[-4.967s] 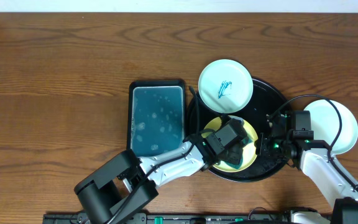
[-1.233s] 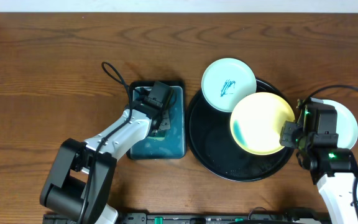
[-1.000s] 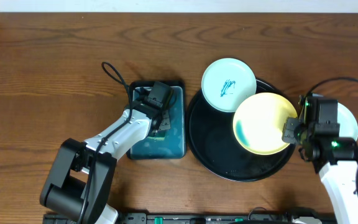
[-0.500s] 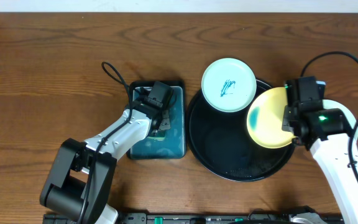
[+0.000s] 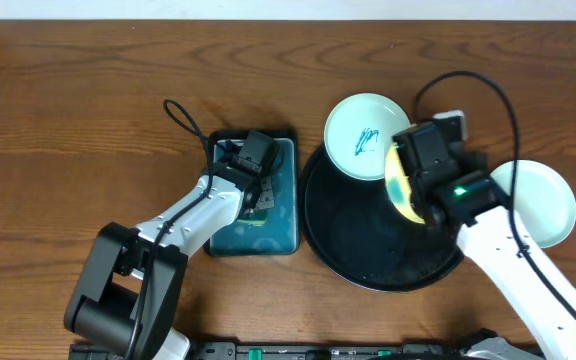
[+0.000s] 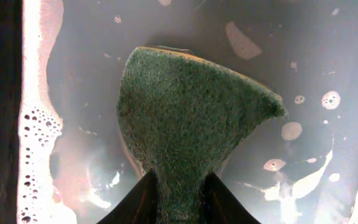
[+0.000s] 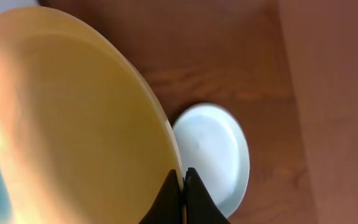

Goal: Clean dirty plates on tray and stack at the side
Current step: 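Drag the yellow plate rightward toward the tray edge with the right gripper, then grip the yellow plate rim with the right gripper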

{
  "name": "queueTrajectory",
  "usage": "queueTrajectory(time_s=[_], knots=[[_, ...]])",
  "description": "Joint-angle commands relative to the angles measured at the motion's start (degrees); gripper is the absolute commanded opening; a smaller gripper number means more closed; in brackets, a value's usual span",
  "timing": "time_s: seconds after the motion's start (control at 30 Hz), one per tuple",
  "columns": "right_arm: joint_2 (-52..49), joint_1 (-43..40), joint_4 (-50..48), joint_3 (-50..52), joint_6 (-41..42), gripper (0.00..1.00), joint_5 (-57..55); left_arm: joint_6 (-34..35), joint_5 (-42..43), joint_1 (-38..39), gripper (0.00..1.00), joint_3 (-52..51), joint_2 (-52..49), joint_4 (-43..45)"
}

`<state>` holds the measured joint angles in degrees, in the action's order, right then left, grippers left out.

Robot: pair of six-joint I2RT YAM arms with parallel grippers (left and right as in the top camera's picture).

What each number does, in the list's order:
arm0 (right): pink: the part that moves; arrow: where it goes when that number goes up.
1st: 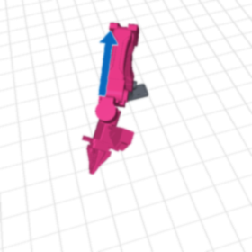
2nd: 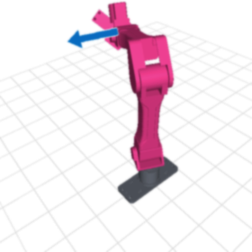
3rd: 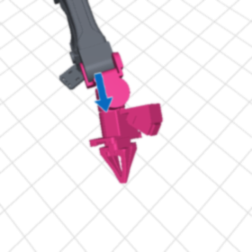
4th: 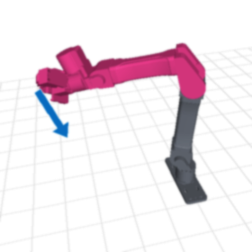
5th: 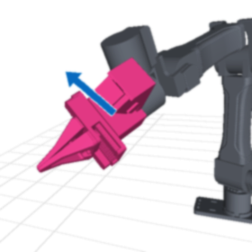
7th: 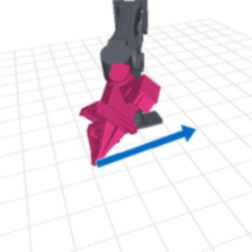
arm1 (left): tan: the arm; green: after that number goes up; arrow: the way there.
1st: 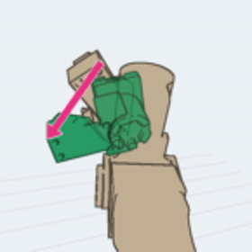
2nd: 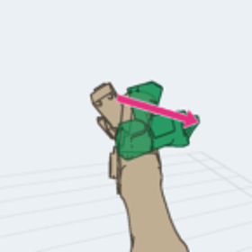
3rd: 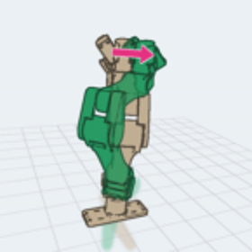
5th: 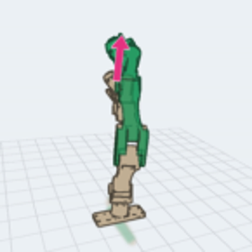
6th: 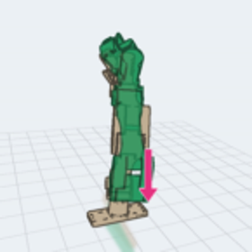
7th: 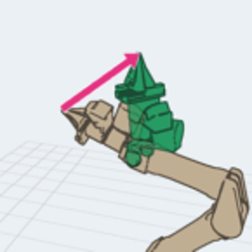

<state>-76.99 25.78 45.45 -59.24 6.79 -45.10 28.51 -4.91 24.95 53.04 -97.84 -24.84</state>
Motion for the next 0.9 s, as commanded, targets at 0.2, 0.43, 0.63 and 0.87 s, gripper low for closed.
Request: queueTrajectory(time_s=[0.2, 0.43, 0.63, 0.87], knots=[[-1.16, 7.28, -5.27, -1.73, -19.08, 0.01, -0.79, 0.24, -0.48, -0.17, 0.26, -0.33, -1.4, -0.39], [-1.27, 9.88, -5.4, -1.7, -26.05, 0.01, 4.31, 0.24, -0.48, -0.17, 0.26, -0.33, -1.4, -0.39], [-1.77, 12.24, -4.68, -1.7, -33.81, 0.01, 6.64, 0.24, -0.48, -0.17, 0.26, -0.33, -1.4, -0.37], [-1.77, 13.31, -4.5, -1.7, -35.39, 0.01, 8.59, 0.24, -0.48, -0.17, 0.26, -0.33, -1.4, -0.42]])
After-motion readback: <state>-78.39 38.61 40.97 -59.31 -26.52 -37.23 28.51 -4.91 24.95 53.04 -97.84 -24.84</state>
